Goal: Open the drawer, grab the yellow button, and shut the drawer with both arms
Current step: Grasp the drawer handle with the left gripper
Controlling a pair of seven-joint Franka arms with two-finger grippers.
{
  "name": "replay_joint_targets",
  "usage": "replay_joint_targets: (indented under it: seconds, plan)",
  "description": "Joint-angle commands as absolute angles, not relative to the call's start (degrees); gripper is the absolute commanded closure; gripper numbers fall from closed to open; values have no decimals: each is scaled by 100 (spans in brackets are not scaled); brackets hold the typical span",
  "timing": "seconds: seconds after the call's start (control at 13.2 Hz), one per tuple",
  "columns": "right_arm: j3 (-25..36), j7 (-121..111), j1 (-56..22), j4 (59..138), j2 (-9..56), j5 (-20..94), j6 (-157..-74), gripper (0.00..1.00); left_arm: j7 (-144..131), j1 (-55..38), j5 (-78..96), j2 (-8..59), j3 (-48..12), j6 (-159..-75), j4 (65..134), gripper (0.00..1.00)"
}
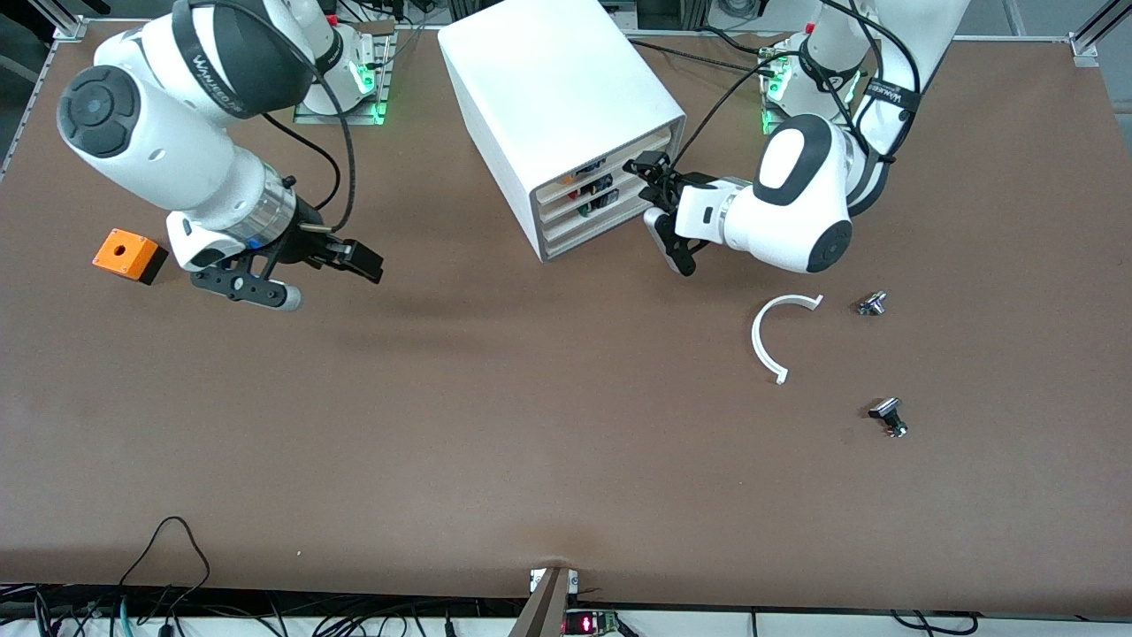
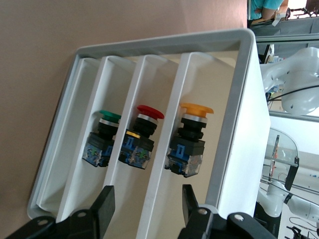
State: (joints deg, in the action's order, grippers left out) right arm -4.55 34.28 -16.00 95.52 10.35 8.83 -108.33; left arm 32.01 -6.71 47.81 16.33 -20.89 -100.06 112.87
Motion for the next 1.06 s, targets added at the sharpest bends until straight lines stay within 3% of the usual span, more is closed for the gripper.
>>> replay_joint_targets:
  seconds: [0.0,0.76,0.91,0.99]
  plan:
    - [-431,3874,-1854,9475,1107,984,-10986,0,3471,-633,4931,1433,-2240,-10055,11601,50]
    - [-431,3902,-1977,9483,1512,967,-10969,0,4138,-659,4878,1485,-2390,-10300,11900,50]
    - [-422,3911,-2012,9483,1538,975,-10969,0,4673,-650,4878,1485,-2391,-10432,12119,56]
    - [-431,3911,-2013,9475,1547,976,-10960,0,4841,-650,4887,1503,-2391,-10502,12138,68]
